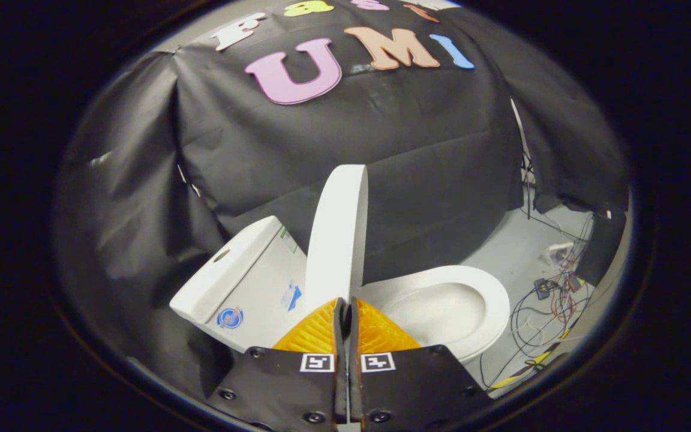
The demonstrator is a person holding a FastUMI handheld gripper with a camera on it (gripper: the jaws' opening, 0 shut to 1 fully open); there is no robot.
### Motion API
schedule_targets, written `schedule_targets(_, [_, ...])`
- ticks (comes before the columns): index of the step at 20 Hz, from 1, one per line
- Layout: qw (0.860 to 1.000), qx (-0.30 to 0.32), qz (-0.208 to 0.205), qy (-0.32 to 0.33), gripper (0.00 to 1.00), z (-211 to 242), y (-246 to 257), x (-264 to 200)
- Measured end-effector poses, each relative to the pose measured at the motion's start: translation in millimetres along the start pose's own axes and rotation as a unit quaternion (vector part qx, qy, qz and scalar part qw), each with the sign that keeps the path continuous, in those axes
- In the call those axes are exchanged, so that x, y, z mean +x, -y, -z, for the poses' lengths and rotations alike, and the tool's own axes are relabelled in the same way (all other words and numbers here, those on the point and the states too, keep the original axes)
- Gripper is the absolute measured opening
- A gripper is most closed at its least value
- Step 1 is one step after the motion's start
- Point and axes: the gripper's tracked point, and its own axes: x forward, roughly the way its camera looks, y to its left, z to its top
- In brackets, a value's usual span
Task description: Open the toilet lid.
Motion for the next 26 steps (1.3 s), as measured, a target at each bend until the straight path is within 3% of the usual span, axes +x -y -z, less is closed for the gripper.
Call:
schedule_targets(8, [0.997,-0.071,0.002,0.000,0.02,-5,-40,6])
schedule_targets(26, [0.995,-0.070,-0.065,0.014,0.02,15,-152,33])
